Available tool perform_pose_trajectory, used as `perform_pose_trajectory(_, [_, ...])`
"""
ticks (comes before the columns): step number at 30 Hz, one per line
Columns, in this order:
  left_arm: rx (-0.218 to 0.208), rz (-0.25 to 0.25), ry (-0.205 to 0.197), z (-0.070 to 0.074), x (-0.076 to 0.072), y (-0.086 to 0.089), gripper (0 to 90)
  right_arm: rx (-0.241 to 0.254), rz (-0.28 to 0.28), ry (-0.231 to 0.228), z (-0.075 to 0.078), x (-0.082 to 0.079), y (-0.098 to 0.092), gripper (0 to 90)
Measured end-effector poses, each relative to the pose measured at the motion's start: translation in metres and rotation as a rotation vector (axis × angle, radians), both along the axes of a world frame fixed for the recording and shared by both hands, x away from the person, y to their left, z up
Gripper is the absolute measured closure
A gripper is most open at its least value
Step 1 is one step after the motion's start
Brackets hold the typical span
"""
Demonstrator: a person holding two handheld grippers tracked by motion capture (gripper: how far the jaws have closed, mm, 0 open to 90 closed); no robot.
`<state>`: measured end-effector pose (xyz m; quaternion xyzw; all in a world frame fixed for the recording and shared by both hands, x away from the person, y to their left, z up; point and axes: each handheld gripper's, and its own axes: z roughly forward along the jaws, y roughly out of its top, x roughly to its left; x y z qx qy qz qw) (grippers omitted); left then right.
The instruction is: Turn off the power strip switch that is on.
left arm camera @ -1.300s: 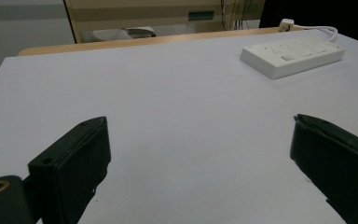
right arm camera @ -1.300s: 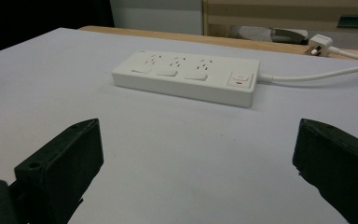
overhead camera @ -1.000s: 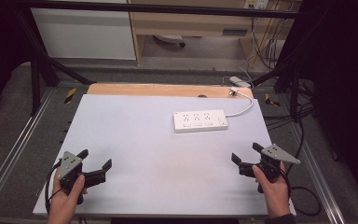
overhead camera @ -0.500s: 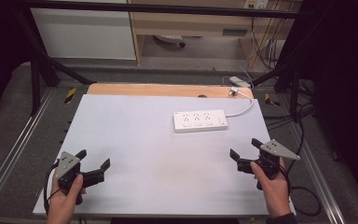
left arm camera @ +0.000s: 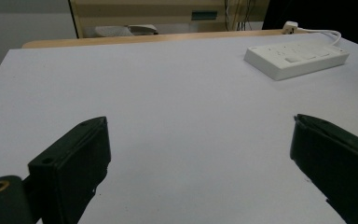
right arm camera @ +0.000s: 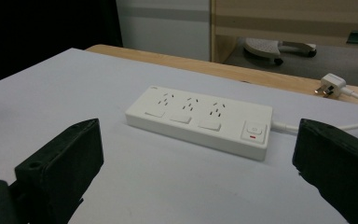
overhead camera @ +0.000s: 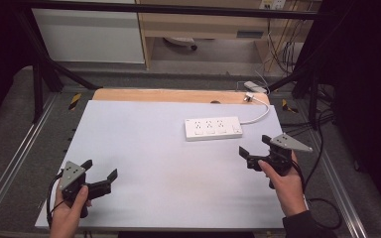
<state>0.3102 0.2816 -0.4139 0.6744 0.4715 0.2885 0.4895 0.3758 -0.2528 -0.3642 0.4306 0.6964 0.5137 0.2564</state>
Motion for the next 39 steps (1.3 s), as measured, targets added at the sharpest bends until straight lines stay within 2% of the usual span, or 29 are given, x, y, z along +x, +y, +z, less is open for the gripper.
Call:
perform_pose_trajectory(12, [0.003,0.002,0.006,0.000,0.000,0.001,5.0,-0.016,0.025,-0.010,0.024,0.021,0.014,2.6])
perform_pose_trajectory(18, [0.004,0.001,0.014,-0.001,0.001,0.001,5.0,-0.014,0.026,-0.017,0.037,0.034,0.022,5.8])
perform_pose_trajectory(22, [0.008,0.001,0.012,-0.001,0.001,0.000,5.0,-0.024,0.016,-0.022,0.043,0.047,0.029,6.3])
perform_pose_trajectory(28, [0.011,-0.002,0.014,-0.002,0.000,0.000,5.0,-0.040,0.000,-0.031,0.046,0.058,0.036,7.7])
perform_pose_trajectory(33, [0.011,-0.003,0.018,-0.002,0.001,0.002,5.0,-0.043,-0.008,-0.029,0.047,0.067,0.041,12.7])
perform_pose_trajectory(36, [0.007,-0.002,0.014,-0.001,0.001,0.002,5.0,-0.048,-0.003,-0.030,0.044,0.074,0.045,21.4])
perform_pose_trajectory(39, [0.015,-0.006,0.016,-0.001,0.001,0.000,5.0,-0.046,-0.007,-0.031,0.043,0.077,0.048,26.0])
